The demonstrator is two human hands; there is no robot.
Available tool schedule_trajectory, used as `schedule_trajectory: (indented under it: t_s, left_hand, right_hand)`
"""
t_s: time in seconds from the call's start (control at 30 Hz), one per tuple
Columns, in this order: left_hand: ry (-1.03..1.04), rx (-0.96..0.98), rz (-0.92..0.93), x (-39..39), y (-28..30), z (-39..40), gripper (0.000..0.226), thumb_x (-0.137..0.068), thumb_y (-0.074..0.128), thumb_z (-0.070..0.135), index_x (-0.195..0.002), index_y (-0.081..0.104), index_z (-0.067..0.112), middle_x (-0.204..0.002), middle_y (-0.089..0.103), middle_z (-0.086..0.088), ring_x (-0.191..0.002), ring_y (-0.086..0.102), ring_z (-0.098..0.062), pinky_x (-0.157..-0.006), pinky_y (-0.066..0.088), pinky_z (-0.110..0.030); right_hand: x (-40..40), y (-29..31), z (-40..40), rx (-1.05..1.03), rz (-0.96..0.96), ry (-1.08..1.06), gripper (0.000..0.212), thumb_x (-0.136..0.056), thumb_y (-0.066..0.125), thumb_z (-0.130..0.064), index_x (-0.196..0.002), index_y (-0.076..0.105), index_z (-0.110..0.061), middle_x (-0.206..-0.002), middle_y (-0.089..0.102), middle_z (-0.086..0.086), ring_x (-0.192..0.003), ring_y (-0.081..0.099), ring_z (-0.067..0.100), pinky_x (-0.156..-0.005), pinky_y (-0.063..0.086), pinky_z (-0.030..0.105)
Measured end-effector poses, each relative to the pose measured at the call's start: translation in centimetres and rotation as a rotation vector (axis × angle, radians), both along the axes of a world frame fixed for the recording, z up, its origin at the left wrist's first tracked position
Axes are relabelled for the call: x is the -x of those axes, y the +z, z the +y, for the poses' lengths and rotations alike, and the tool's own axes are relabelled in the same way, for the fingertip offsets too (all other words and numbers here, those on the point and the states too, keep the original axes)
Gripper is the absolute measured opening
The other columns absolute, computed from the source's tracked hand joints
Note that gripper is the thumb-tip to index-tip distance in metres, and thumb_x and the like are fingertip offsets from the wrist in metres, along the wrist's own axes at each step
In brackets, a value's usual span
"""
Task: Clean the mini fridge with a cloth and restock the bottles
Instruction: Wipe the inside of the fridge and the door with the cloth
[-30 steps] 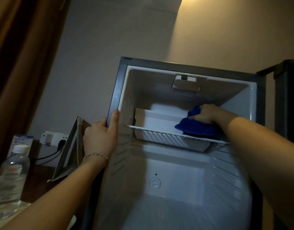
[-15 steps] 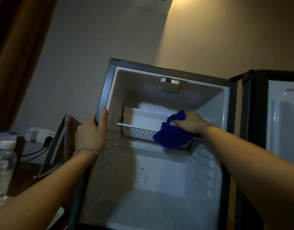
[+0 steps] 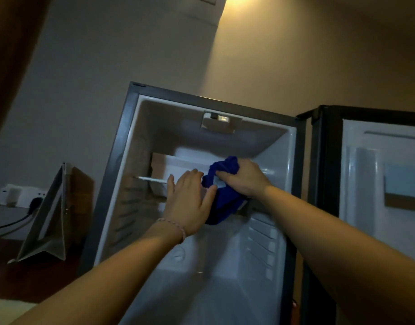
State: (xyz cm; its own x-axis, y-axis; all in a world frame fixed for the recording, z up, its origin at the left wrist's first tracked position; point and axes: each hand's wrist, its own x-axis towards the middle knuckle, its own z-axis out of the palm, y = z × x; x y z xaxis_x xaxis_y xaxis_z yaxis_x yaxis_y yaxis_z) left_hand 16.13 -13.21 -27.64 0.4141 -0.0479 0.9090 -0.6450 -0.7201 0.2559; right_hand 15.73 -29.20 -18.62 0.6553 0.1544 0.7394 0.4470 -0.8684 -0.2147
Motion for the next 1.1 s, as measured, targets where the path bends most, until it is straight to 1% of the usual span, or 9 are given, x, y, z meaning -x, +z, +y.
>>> schedule_trajectory:
  t_s: [0.2,0.4,0.5,0.63,0.73,0.8,0.9,1.0,1.1]
  left_hand:
    - [-0.041,-0.059,-0.101,-2.3,0.4,-3.0,0.039,-0.101,0.032,0.047,-0.136,0.036,0.030,-0.128,0.055,0.009,-0.123,0.047,-0.010,-0.119,0.008,-0.046]
    - [0.124,-0.342,-0.148,-2.1,1.6,0.1,0.060,-0.094,0.022,0.067,-0.134,0.039,0.026,-0.123,0.060,0.002,-0.101,0.058,-0.018,-0.093,0.042,-0.037]
    - [0.112,-0.332,-0.024,-1.5,3.0,0.2,0.068,-0.089,0.044,0.070,-0.138,0.034,0.024,-0.133,0.055,-0.002,-0.106,0.060,-0.022,-0.092,0.047,-0.038]
    - [-0.264,-0.206,0.212,-1.6,5.7,-1.5,0.121,-0.071,0.081,0.052,-0.155,-0.002,0.025,-0.158,0.028,-0.005,-0.134,0.045,-0.023,-0.108,0.044,-0.044]
    - [-0.403,-0.207,0.278,-2.1,6.6,-2.7,0.129,-0.068,0.088,0.034,-0.155,-0.007,0.032,-0.150,0.043,-0.004,-0.127,0.053,-0.021,-0.105,0.047,-0.042]
    - [-0.320,-0.252,0.255,-2.6,6.4,-3.3,0.116,-0.062,0.088,0.045,-0.151,0.013,0.035,-0.140,0.054,0.002,-0.116,0.059,-0.017,-0.099,0.051,-0.040]
    - [-0.177,-0.285,0.231,-2.7,6.0,-3.6,0.098,-0.060,0.084,0.060,-0.140,0.030,0.040,-0.120,0.060,0.012,-0.102,0.060,-0.015,-0.091,0.053,-0.039]
    - [-0.125,-0.292,0.186,-2.3,5.6,-4.0,0.093,-0.068,0.076,0.064,-0.143,0.028,0.038,-0.123,0.059,0.007,-0.103,0.057,-0.020,-0.087,0.052,-0.040]
    - [-0.117,-0.261,0.149,-1.7,5.6,-4.7,0.076,-0.077,0.067,0.067,-0.137,0.037,0.033,-0.126,0.059,0.003,-0.107,0.054,-0.024,-0.081,0.046,-0.038]
  right_hand:
    - [0.3,-0.5,-0.5,-0.104,-0.003,0.058,0.022,-0.091,0.063,-0.047,-0.083,0.059,-0.026,-0.084,0.062,-0.005,-0.083,0.061,0.015,-0.067,0.043,0.028]
    - [0.0,-0.3,-0.5,-0.042,0.035,0.042,0.026,-0.092,0.062,-0.049,-0.095,0.065,-0.024,-0.087,0.061,-0.007,-0.076,0.055,0.005,-0.062,0.039,0.020]
    - [0.1,-0.5,-0.2,-0.119,0.053,0.060,0.027,-0.090,0.063,-0.051,-0.099,0.067,-0.025,-0.085,0.061,-0.012,-0.074,0.054,-0.001,-0.059,0.036,0.017]
    - [1.4,0.3,0.2,-0.174,0.183,0.060,0.037,-0.089,0.057,-0.058,-0.099,0.069,-0.025,-0.093,0.070,-0.002,-0.086,0.065,0.019,-0.069,0.047,0.031]
    - [2.2,0.2,-0.7,-0.148,0.216,-0.027,0.053,-0.088,0.043,-0.071,-0.119,0.062,-0.032,-0.116,0.065,0.003,-0.105,0.061,0.026,-0.086,0.048,0.037]
    - [2.6,-0.2,-1.2,-0.016,0.211,-0.214,0.079,-0.084,0.025,-0.085,-0.146,0.039,-0.037,-0.136,0.049,0.010,-0.123,0.046,0.036,-0.104,0.038,0.046]
    - [2.5,-0.2,-1.5,0.277,0.170,-0.397,0.113,-0.062,-0.012,-0.097,-0.154,0.020,-0.039,-0.143,0.043,0.015,-0.125,0.039,0.042,-0.106,0.034,0.052]
    - [4.9,0.5,-2.3,0.472,0.086,-0.592,0.091,-0.085,-0.002,-0.082,-0.156,0.024,-0.031,-0.142,0.047,0.017,-0.135,0.036,0.037,-0.109,0.036,0.052]
    - [8.7,1.3,-3.2,0.796,-0.024,-0.859,0.082,-0.095,0.003,-0.072,-0.155,0.033,-0.024,-0.157,0.036,0.014,-0.151,0.015,0.033,-0.121,0.009,0.055]
